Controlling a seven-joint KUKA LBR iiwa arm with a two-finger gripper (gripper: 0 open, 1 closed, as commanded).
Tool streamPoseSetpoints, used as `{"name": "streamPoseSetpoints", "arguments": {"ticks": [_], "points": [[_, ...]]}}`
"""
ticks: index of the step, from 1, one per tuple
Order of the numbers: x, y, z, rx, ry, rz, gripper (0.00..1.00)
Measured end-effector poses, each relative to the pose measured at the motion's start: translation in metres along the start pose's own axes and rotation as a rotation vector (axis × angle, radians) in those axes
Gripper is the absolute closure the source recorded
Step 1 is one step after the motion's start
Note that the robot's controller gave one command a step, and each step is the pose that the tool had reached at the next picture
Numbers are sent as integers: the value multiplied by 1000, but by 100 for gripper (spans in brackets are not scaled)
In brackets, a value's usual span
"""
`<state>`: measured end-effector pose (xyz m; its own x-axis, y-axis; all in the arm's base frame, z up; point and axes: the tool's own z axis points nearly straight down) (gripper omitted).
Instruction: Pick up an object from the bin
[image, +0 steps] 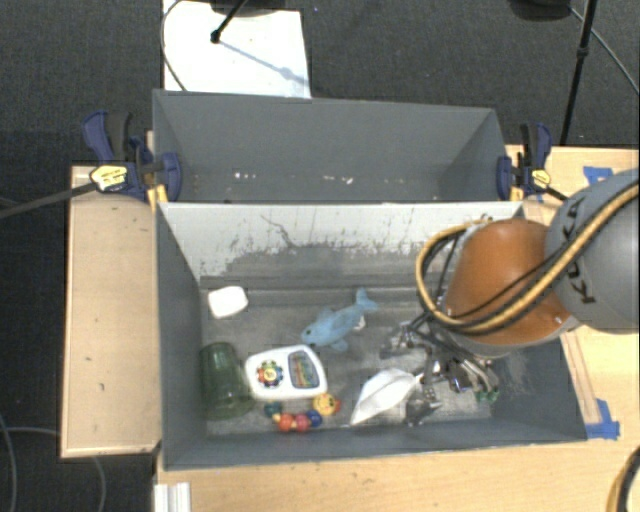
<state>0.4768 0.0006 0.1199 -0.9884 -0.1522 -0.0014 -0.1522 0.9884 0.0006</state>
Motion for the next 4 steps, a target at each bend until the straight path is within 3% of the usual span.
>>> {"name": "streamPoseSetpoints", "arguments": {"ticks": [1,2,4], "points": [[-6,-9,48,2,-17,-32,0],[-2,-17,45,2,-14,4,100],[-2,-17,45,2,-13,5,100]]}}
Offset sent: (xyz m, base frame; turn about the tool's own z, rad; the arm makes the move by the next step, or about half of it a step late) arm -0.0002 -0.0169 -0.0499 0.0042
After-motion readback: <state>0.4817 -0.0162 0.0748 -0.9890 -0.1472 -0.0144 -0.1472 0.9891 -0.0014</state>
